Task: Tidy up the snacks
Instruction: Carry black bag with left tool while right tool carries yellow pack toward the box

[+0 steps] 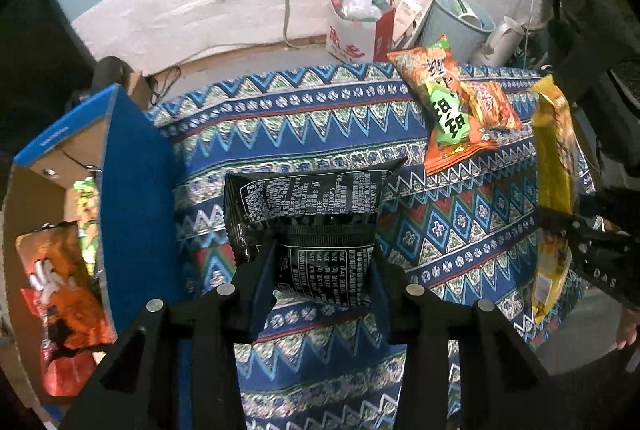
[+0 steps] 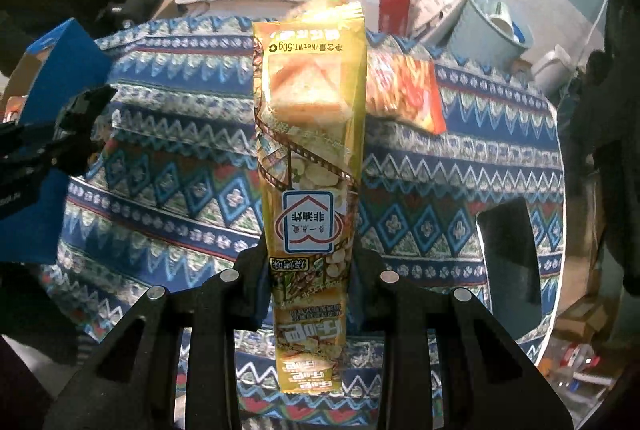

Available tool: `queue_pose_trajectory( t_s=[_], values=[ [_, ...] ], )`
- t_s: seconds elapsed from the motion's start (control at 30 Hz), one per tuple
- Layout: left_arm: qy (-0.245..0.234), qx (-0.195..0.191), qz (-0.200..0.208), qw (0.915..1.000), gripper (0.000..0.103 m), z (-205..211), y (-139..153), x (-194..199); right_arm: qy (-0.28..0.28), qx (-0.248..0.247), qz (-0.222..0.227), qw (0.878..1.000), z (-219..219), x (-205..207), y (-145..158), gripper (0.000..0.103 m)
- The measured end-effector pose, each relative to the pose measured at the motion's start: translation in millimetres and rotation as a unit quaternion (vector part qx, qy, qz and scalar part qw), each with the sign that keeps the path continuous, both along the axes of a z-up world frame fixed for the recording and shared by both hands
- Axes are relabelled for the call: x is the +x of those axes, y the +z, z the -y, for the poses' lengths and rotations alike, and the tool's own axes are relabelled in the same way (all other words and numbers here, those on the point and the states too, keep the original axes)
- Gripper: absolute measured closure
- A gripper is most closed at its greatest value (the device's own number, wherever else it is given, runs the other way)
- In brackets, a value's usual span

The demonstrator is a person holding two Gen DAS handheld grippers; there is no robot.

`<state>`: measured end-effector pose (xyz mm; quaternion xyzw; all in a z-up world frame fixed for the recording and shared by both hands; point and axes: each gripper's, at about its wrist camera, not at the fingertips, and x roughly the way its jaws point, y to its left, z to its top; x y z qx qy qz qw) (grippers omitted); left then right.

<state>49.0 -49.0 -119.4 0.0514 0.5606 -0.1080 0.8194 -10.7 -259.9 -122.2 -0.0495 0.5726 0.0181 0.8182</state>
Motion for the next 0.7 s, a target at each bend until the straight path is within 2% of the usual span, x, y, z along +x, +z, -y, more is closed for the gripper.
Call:
queue_pose_trajectory(
  t_s=[0.27,0.7],
  values=[
    [0.006,0.006,0.032,0.9994,0.06,-26.1,28.8,-17.7,0.022,0.008,0.021,1.0,-14.3,15.3,17.5,0.074],
    [0.024,0.017,0.088,0.9957,0.06,-71.6,67.7,-44.0,0.076,0.035,0.06,0.995,-82.3,27.8,64.6,0.074]
  ],
)
